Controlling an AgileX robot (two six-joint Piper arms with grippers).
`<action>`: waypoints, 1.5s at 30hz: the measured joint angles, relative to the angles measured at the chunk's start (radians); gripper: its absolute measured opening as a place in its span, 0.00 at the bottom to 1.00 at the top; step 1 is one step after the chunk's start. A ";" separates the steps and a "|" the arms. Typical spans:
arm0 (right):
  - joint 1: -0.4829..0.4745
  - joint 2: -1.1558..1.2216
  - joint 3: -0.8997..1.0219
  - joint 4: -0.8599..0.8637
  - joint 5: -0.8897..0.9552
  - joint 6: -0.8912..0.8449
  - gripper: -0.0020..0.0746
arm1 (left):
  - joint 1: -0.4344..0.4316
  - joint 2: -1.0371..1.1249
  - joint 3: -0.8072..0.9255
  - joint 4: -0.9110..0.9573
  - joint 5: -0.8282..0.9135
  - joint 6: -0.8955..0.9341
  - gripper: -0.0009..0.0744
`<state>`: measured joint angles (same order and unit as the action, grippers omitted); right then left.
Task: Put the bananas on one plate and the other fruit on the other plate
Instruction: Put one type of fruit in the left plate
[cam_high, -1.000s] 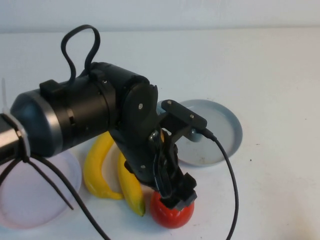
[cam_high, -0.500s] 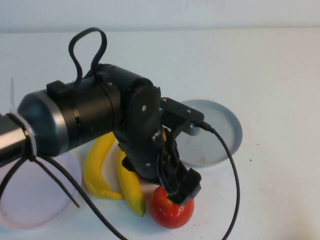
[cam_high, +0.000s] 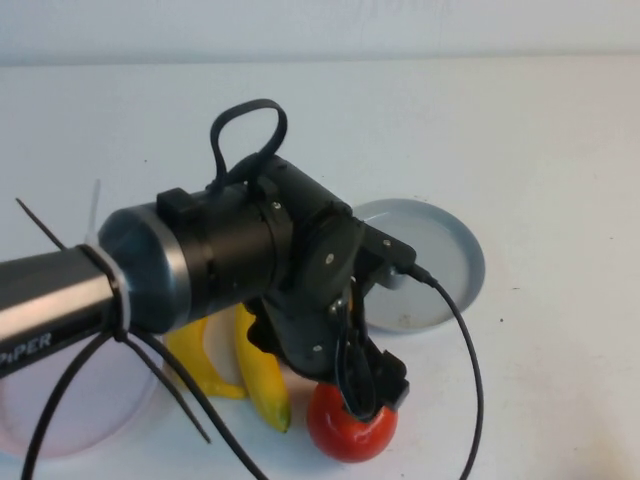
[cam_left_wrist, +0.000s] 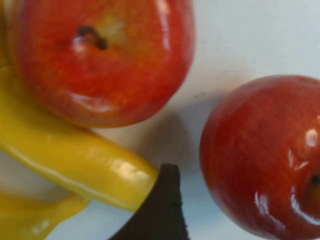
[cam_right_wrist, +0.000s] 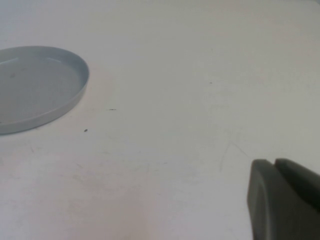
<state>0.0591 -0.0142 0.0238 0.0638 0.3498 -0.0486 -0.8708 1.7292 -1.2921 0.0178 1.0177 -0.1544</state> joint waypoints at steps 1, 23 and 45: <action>0.000 0.000 0.000 0.000 0.000 0.000 0.01 | -0.018 0.000 0.000 0.008 -0.004 0.000 0.90; 0.000 0.000 0.000 0.000 0.000 0.000 0.01 | -0.071 0.015 -0.002 0.196 -0.015 -0.093 0.90; 0.000 0.000 0.000 0.000 0.000 0.000 0.01 | -0.075 0.015 -0.051 0.052 0.066 -0.089 0.90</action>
<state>0.0591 -0.0142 0.0238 0.0638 0.3498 -0.0486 -0.9459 1.7439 -1.3433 0.0698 1.0836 -0.2434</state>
